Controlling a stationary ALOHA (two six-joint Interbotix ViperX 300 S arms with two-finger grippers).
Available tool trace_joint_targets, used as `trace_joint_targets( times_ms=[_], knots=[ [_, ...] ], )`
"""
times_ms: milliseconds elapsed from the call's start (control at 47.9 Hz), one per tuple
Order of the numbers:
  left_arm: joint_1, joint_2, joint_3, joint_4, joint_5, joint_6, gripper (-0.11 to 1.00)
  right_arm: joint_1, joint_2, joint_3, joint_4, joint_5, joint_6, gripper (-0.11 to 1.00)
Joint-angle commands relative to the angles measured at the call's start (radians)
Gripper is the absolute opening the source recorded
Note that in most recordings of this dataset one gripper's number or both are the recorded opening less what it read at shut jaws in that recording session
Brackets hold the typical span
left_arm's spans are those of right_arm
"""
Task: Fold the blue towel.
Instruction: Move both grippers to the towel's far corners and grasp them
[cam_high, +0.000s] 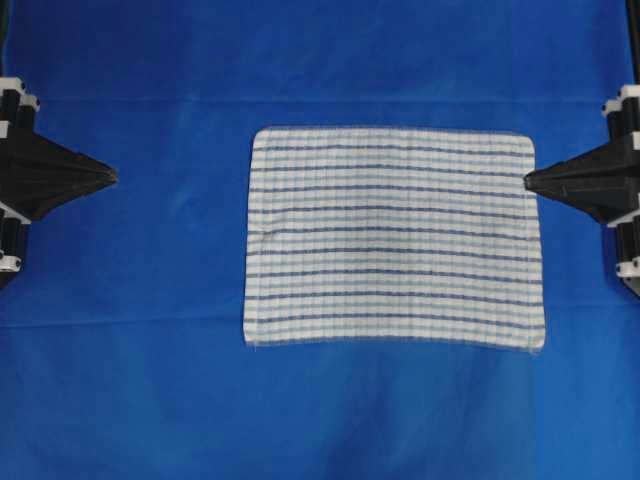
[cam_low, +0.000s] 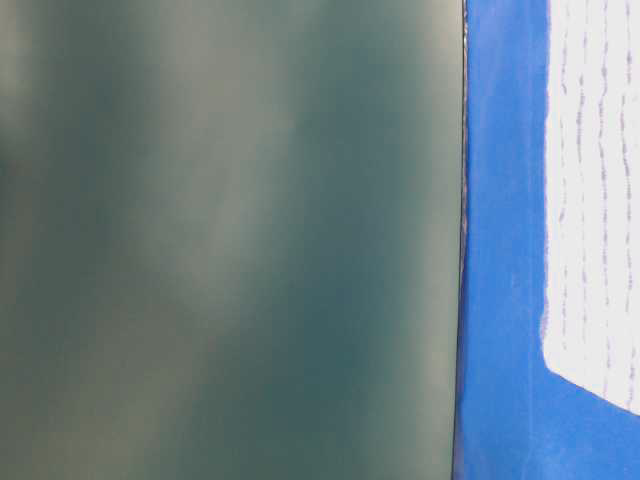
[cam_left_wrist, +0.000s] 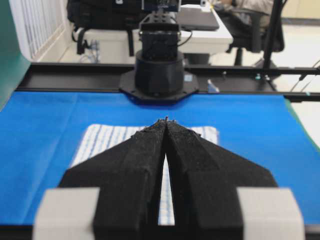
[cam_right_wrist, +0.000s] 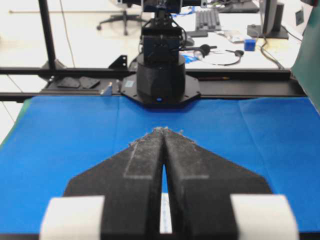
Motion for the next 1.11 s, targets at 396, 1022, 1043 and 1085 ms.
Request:
trace_joint_targets(
  times_ms=[396, 1022, 1043, 1085],
  knots=[
    [0.103, 0.219, -0.025, -0.029, -0.114, -0.003, 0.0, -0.137, 0.037, -0.064, 0.003, 0.235, 0.051, 0.01],
    [0.267, 0.773, -0.265, -0.029, -0.012, -0.003, 0.8, -0.532, 0.325, -0.014, 0.003, 0.511, 0.147, 0.24],
    [0.273, 0.792, -0.276, -0.029, -0.003, -0.003, 0.84, -0.538, 0.336, -0.012, 0.003, 0.511, 0.147, 0.3],
    [0.282, 0.822, -0.298, -0.029, 0.02, -0.003, 0.88, -0.551, 0.364, -0.006, 0.002, 0.509, 0.147, 0.42]
  ],
)
